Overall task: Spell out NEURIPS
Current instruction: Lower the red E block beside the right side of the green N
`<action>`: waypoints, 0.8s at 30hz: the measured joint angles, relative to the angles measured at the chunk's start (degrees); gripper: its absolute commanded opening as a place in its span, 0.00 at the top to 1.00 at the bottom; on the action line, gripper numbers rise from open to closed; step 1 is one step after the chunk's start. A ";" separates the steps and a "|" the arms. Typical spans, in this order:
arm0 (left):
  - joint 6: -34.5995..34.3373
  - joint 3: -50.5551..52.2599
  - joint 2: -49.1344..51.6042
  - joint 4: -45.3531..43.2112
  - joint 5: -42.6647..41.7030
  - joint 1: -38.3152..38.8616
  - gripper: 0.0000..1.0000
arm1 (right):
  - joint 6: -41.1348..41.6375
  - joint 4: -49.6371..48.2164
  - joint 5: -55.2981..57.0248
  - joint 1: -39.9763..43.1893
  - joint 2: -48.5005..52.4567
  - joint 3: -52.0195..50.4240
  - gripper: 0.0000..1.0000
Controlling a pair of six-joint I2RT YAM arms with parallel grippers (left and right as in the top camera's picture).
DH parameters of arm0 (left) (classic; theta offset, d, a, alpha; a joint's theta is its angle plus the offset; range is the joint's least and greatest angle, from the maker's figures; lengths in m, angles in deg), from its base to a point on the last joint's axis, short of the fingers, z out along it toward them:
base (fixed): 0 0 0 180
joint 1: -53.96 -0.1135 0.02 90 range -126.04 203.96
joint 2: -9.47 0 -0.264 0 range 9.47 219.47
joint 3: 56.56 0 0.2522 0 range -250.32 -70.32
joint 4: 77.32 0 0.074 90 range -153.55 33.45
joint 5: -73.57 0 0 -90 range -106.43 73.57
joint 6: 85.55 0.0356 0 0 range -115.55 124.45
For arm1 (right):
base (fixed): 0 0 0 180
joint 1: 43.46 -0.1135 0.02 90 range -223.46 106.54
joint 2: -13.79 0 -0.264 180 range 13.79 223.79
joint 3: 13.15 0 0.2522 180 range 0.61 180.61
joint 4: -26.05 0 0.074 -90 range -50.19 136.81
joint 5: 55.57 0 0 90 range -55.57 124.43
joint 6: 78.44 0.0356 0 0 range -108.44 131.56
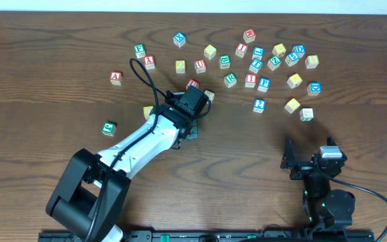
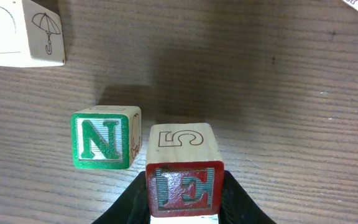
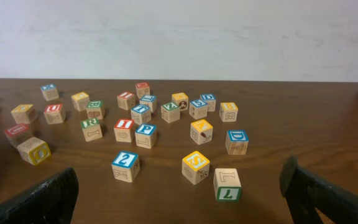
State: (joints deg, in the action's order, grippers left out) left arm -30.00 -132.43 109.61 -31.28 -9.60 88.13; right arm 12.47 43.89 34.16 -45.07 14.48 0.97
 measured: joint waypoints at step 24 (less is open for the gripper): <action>1.31 0.00 1.84 -1.27 -0.02 0.00 0.93 | 0.00 0.00 -0.02 0.00 0.00 0.00 0.01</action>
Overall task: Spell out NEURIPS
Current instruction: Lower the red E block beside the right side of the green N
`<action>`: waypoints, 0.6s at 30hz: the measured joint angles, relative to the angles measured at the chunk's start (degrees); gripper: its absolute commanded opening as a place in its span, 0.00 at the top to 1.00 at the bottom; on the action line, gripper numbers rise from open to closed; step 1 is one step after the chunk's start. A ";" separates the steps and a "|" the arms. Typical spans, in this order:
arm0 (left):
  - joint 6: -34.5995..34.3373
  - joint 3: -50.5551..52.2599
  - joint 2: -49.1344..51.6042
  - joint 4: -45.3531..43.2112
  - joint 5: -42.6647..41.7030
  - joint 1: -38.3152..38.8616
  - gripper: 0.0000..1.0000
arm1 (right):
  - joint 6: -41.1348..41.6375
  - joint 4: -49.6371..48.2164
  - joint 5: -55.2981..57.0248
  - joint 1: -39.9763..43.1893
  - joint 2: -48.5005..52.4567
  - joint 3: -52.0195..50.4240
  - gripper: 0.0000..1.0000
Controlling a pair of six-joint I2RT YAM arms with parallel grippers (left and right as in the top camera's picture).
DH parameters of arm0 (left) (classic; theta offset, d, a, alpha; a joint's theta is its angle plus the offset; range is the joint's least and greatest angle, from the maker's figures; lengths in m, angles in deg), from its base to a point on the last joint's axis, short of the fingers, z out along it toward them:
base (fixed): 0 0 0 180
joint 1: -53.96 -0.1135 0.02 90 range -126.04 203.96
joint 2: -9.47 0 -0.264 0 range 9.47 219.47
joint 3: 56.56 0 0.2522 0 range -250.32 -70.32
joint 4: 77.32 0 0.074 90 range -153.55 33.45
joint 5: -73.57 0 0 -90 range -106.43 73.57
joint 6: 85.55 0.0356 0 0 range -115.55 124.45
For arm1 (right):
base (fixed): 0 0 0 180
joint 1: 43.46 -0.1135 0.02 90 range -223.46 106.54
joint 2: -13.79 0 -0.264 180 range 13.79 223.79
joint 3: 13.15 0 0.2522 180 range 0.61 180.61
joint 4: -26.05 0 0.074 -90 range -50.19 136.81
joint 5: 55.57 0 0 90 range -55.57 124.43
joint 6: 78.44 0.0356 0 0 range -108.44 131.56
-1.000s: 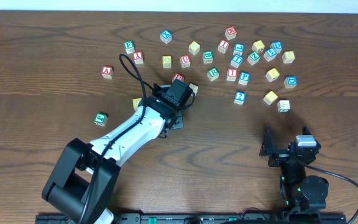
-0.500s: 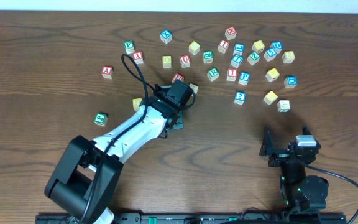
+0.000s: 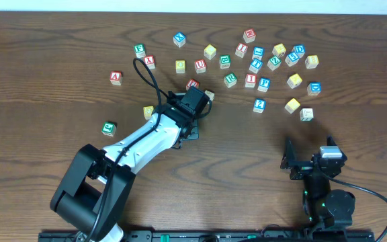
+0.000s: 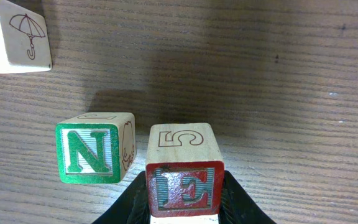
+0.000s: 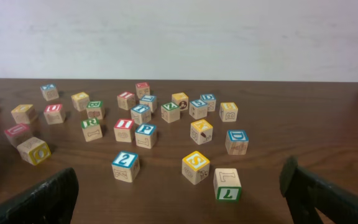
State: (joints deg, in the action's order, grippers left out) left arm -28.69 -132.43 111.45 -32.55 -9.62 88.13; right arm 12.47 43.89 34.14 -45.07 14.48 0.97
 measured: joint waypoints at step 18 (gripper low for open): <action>0.17 0.00 1.01 -0.24 0.00 0.00 0.92 | 0.00 0.00 0.00 0.00 0.00 0.00 0.01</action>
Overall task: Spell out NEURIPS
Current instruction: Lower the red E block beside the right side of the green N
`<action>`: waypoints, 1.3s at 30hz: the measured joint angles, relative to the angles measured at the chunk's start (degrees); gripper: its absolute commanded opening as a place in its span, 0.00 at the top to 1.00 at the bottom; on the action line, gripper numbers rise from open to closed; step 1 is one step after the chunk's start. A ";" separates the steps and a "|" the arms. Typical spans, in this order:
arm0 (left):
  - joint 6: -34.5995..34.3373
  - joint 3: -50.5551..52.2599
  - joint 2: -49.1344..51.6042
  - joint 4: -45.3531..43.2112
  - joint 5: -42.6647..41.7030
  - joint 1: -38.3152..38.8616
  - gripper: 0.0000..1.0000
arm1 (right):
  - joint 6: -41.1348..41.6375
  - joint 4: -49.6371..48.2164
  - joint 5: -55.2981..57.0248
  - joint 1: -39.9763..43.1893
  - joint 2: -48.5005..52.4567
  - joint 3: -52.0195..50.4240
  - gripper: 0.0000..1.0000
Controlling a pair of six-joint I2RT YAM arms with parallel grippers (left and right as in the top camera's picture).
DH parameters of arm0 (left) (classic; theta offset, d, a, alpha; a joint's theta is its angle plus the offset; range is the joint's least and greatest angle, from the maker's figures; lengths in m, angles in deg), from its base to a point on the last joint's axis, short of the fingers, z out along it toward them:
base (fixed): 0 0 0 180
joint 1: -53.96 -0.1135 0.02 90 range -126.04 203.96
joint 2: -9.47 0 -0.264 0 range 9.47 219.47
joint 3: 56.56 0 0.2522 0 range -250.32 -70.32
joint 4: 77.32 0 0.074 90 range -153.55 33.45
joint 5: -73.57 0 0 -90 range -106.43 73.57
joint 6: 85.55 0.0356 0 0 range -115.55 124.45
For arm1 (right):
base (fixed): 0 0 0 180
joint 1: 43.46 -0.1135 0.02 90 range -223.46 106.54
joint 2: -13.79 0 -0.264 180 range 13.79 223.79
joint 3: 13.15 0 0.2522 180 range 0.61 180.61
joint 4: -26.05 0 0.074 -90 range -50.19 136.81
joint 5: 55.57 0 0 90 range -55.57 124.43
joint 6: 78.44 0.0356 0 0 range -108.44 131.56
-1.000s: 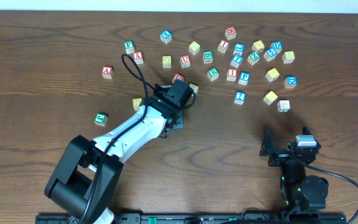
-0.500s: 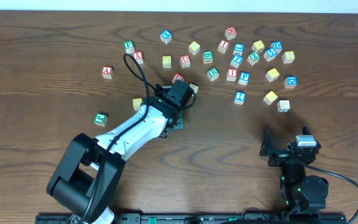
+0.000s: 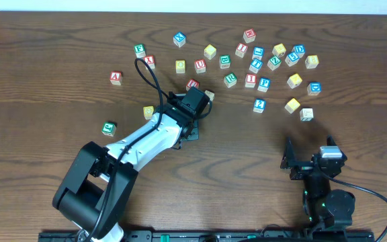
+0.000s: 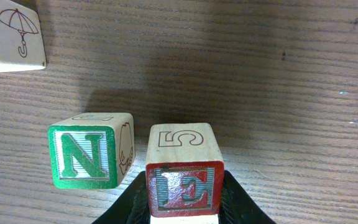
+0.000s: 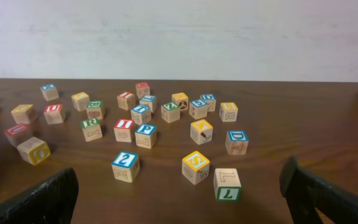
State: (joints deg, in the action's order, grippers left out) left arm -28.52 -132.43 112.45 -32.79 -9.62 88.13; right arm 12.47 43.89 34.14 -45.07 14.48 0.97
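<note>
In the left wrist view my left gripper (image 4: pixel 184 208) is shut on a red E block (image 4: pixel 184 186) with a 5 on its top face. It is held low over the wood. A green N block (image 4: pixel 89 158) stands just left of it, a narrow gap between them. From overhead the left gripper (image 3: pixel 189 111) covers both blocks. My right gripper (image 5: pixel 179 208) rests open near the front edge, holding nothing. Ahead of it lie the U (image 5: pixel 54 112), R (image 5: pixel 91 128), I (image 5: pixel 123 129), P (image 5: pixel 145 135) and S (image 5: pixel 196 167) blocks.
A block with an umbrella drawing (image 4: pixel 8 34) lies beyond the N, far left. Several other letter blocks are scattered across the back of the table (image 3: pixel 355 141), among them a blue 2 (image 5: pixel 125 166) and a green 7 (image 5: pixel 227 184). A lone green block (image 3: pixel 109 128) sits left.
The left gripper with the E block has shifted slightly: in its view the N and the umbrella block sit a little further left. The right arm has not moved.
The left gripper held the E block throughout. At first the N stood slightly ahead of the E on its left. Then it was nearly level with the E. Now it is level and a touch further left. The right gripper stayed open and still.
</note>
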 measured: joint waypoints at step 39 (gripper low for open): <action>0.00 0.00 0.74 -1.20 0.20 -1.55 0.93 | 0.00 0.00 0.02 0.00 0.00 0.00 0.01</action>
